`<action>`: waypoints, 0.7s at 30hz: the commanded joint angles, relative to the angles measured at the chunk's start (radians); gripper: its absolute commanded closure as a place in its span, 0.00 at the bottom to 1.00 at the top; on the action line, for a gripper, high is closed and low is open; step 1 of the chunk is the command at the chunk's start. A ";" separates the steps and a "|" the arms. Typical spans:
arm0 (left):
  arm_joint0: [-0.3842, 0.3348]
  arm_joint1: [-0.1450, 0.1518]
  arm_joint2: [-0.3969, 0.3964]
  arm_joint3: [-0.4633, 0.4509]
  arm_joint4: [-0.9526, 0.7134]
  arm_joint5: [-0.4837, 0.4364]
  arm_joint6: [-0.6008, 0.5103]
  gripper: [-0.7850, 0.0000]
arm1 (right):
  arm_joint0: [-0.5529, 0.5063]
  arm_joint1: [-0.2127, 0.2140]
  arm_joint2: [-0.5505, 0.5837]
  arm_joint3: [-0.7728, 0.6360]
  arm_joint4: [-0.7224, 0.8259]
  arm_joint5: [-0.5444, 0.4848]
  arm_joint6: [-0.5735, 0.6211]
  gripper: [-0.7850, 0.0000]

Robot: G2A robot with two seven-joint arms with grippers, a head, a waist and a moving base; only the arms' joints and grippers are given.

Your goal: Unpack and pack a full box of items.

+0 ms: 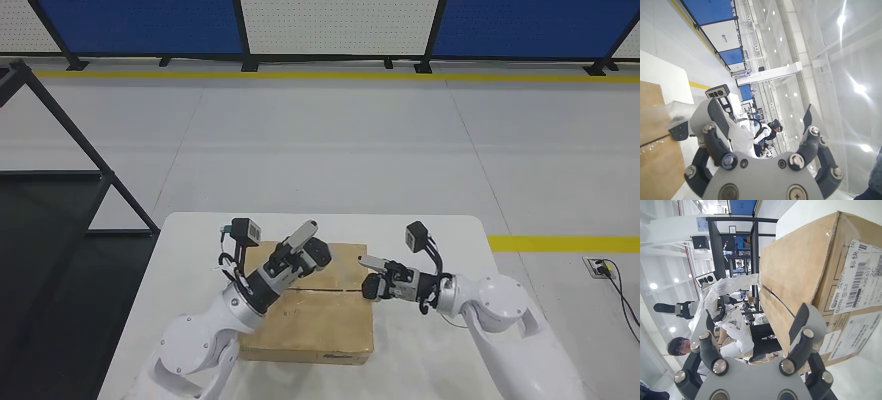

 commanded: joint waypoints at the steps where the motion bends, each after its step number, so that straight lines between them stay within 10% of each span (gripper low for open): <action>1: 0.000 -0.001 0.005 0.000 0.002 0.005 -0.005 0.00 | -0.006 0.002 0.001 -0.006 -0.001 0.001 -0.001 0.00; 21: 0.001 0.001 0.022 -0.003 0.024 0.099 -0.113 0.00 | -0.054 0.019 0.017 -0.045 0.010 -0.093 -0.005 0.00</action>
